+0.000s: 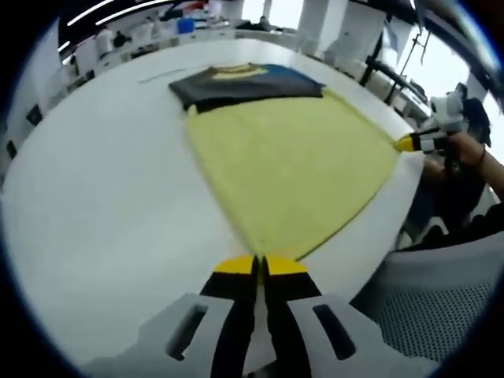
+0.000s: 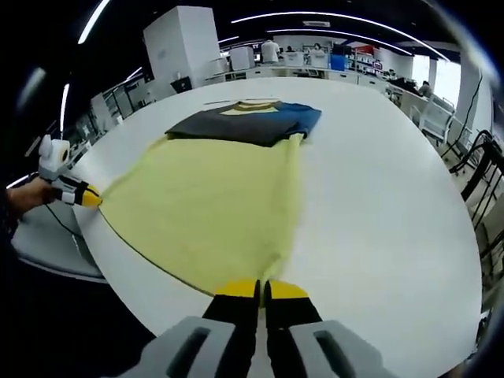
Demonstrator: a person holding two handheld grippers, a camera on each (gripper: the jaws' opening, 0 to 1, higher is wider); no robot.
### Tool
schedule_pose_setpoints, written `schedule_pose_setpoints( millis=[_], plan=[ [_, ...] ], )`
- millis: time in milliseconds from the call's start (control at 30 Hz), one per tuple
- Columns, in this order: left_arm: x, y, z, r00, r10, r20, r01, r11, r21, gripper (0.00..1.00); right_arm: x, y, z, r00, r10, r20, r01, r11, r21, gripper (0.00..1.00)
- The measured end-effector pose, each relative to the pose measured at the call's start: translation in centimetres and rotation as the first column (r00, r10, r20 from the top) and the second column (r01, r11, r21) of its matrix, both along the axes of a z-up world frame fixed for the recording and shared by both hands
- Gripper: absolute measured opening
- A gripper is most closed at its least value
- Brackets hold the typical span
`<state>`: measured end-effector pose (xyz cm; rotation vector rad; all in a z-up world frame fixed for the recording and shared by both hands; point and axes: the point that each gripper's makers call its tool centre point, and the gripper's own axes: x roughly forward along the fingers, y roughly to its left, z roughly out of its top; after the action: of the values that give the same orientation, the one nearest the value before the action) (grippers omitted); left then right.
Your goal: Fold the garment on the visible template until the final outline fits inside the template.
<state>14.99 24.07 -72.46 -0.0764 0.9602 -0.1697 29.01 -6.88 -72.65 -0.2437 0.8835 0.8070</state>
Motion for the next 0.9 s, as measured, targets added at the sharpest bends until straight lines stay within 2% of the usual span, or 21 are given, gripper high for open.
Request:
schedule_pose_setpoints(
  millis=[600, 900],
  plan=[
    [-3.7, 0.3, 0.0, 0.999, -0.006, -0.046, 0.006, 1.000, -0.001, 0.00, -3.6, 0.0, 0.1, 0.999, 0.029, -0.041, -0.028, 0.999, 0.019, 0.00],
    [-5.2, -0.3, 0.3, 0.998, -0.008, -0.063, 0.007, 1.000, -0.015, 0.00, -4.9, -0.4, 0.1, 0.998, 0.026, -0.049, -0.024, 0.999, 0.024, 0.00]
  ],
)
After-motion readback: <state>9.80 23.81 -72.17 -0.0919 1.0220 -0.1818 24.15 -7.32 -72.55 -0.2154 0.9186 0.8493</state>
